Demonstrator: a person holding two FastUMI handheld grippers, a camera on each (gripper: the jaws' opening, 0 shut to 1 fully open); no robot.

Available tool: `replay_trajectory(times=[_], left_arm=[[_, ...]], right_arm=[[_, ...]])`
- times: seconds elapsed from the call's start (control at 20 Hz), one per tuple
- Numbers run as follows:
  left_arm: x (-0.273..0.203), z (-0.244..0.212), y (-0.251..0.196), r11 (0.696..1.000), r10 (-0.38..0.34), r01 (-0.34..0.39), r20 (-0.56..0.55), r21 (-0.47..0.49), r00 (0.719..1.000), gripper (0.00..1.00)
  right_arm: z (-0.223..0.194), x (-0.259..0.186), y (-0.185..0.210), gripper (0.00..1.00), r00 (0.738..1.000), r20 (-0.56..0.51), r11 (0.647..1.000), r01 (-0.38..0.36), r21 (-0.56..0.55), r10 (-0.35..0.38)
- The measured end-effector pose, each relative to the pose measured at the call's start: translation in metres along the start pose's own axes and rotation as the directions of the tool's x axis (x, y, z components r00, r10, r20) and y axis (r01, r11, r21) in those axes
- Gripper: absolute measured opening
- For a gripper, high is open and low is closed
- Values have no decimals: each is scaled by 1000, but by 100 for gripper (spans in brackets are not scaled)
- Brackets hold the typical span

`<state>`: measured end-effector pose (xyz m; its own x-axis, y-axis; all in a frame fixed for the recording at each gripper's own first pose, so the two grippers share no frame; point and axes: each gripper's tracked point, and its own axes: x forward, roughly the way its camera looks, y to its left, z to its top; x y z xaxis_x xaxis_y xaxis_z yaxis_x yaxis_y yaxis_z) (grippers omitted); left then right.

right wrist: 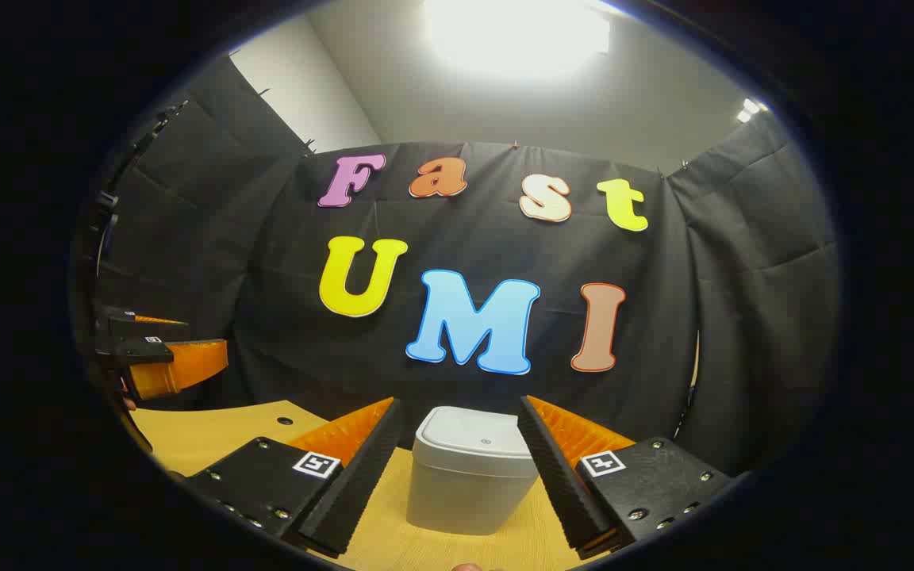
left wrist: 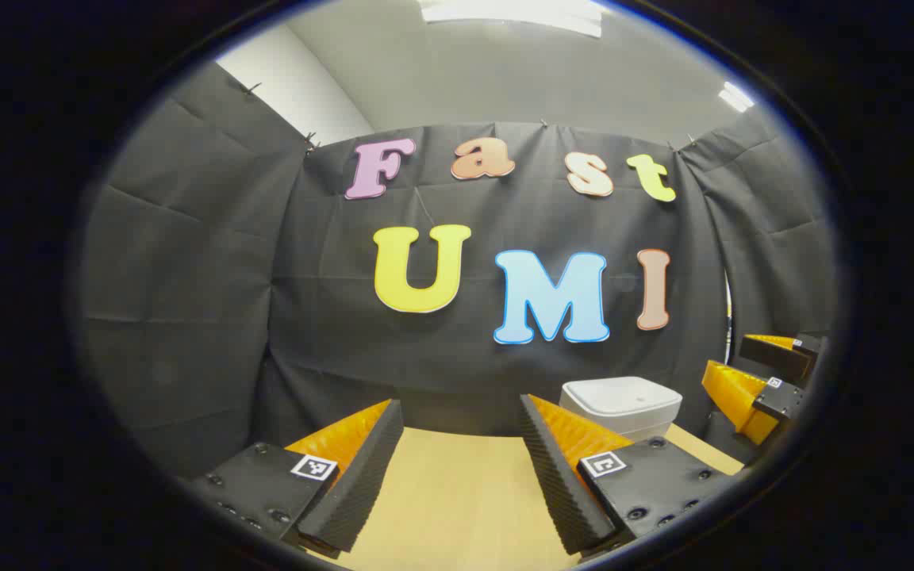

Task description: Press the lid of the desktop garbage bin to open it, pick up the crumpled paper on the desktop and throw it into the bin, then pick up the pop can on the desktop and drop it into the bin, and finally close the garbage bin lid.

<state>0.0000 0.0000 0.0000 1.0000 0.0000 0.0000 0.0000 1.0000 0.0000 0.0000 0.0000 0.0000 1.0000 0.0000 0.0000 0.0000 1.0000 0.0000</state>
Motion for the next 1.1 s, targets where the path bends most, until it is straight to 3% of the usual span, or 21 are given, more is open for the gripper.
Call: replay_trajectory(times=[1.1], left_arm=[[9, 0, -12, 1000, -29, 29, 12, 6, 999, 97]], right_arm=[[-7, 5, -4, 94, 1000, -6, 1000, 29, -10, -30]])
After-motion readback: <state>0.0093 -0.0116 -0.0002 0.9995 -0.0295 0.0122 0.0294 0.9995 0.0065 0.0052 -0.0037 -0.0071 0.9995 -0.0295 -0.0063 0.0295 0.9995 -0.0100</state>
